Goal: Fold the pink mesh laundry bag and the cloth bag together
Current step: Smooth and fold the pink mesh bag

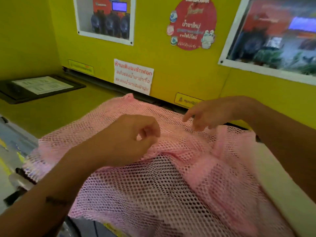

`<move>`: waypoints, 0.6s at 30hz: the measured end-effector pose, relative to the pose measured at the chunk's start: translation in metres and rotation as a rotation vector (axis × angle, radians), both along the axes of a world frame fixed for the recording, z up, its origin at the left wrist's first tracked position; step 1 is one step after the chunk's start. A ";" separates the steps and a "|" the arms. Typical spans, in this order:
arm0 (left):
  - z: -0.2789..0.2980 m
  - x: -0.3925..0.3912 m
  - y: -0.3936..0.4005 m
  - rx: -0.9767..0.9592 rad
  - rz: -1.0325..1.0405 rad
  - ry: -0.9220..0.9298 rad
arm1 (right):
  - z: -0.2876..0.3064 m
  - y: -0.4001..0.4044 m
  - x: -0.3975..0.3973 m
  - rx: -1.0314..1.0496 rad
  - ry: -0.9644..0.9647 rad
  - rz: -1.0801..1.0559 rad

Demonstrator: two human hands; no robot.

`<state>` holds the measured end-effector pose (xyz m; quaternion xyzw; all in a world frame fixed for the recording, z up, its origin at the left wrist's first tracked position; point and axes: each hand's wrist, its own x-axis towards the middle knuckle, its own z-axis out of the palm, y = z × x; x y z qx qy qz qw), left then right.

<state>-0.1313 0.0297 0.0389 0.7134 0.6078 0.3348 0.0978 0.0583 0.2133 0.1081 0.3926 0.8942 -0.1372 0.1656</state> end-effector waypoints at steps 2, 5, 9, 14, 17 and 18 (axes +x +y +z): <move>-0.001 0.028 0.003 -0.054 -0.036 0.012 | 0.002 -0.019 0.035 0.011 0.008 0.014; -0.007 0.053 0.009 -0.170 0.000 0.082 | 0.000 -0.038 0.076 0.048 0.031 0.019; -0.014 0.080 0.013 -0.260 0.033 0.231 | -0.019 -0.041 0.118 0.160 -0.066 -0.020; -0.017 0.095 0.011 -0.282 0.033 0.242 | -0.058 -0.026 0.147 0.129 0.047 -0.048; -0.018 0.099 0.011 -0.174 0.075 0.229 | -0.074 -0.023 0.154 0.163 0.190 -0.030; -0.016 0.099 0.010 -0.137 0.109 0.177 | -0.078 -0.022 0.156 0.162 0.213 -0.030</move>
